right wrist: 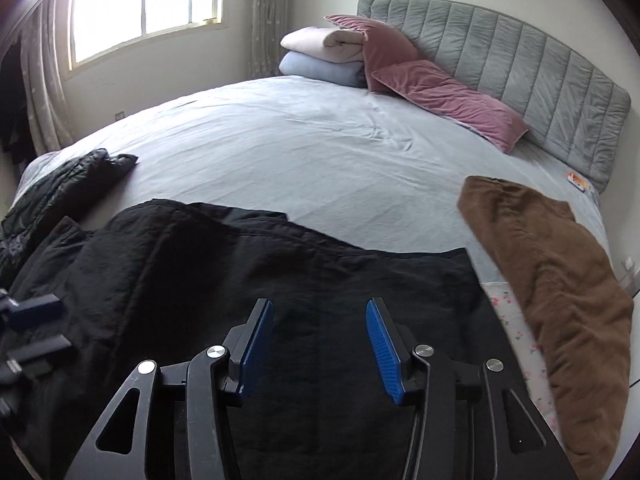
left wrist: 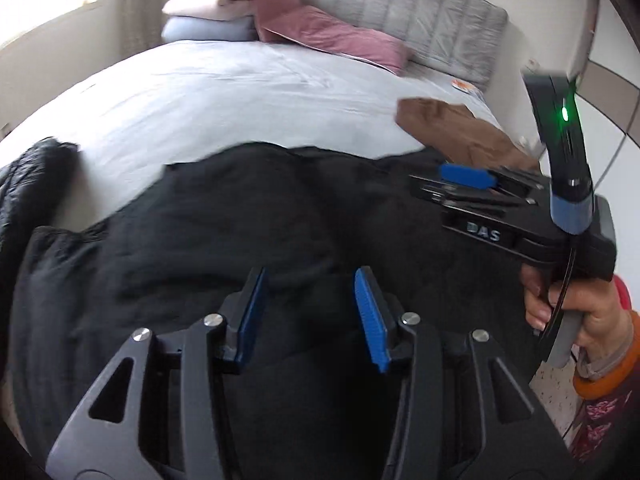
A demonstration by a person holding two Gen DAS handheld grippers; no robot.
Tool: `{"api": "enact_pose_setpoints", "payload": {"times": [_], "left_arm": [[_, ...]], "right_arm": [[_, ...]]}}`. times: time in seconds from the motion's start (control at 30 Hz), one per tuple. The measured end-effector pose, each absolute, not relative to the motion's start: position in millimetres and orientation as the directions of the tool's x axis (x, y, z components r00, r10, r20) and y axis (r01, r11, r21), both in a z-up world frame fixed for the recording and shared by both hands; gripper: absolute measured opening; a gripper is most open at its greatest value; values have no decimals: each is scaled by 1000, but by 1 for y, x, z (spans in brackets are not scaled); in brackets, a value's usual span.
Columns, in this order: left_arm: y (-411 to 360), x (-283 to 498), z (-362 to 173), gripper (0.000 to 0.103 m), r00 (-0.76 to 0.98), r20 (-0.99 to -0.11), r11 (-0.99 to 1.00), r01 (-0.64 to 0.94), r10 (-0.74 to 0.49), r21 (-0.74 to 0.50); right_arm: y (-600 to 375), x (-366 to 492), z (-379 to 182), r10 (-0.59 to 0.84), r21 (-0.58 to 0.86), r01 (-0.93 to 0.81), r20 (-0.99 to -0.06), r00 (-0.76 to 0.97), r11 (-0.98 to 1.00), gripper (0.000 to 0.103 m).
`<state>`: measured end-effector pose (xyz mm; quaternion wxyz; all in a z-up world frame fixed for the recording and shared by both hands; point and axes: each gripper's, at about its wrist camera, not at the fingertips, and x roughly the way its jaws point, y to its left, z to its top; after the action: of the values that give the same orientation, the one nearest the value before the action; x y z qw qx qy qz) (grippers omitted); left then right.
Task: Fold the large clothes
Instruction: 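Lower the folded hem onto the coat and open both tools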
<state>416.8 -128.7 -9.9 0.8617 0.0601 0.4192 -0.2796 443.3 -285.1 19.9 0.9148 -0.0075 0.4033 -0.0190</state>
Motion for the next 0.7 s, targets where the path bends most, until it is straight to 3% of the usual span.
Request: {"api": "enact_pose_setpoints", "payload": {"times": [0.1,0.13,0.17,0.27,0.33,0.43,0.5,0.57,0.6,0.7], "left_arm": [[-144,454,-43,48,516,-789,860,510,-333,-30],[-136,473,-48,55,519,-789,870,492,-328,-38],[-116,497,-52,56,544,-787,889,457,-293,-15],[-66,547,-64,57,655,-755,921,301,-12,247],[-15,573,-75,59,646,-752,930,182,133,320],[58,590,-87,58,584,-773,940,49,248,338],[99,590,-86,58,562,-761,931,-48,324,361],[128,586,-84,60,542,-784,947,-80,303,311],[135,581,-80,56,535,-774,937,-109,338,333],[132,561,-63,53,559,-766,939,-79,319,333]], "right_arm": [[-275,458,-4,-8,-14,-3,-747,665,1000,49],[-273,467,-14,-27,-50,-16,-755,655,999,50],[-274,476,-25,-59,-92,-19,-765,641,996,50],[-300,498,-46,-114,-132,16,-784,610,991,57],[-327,508,-53,-173,-161,74,-784,596,984,60],[-377,513,-60,-257,-209,148,-793,552,967,64],[-417,507,-59,-297,-203,230,-799,523,952,73],[-458,495,-59,-348,-192,348,-811,470,918,73],[-472,486,-55,-366,-196,382,-817,445,903,73],[-487,456,-36,-342,-150,398,-812,473,905,74]]}}
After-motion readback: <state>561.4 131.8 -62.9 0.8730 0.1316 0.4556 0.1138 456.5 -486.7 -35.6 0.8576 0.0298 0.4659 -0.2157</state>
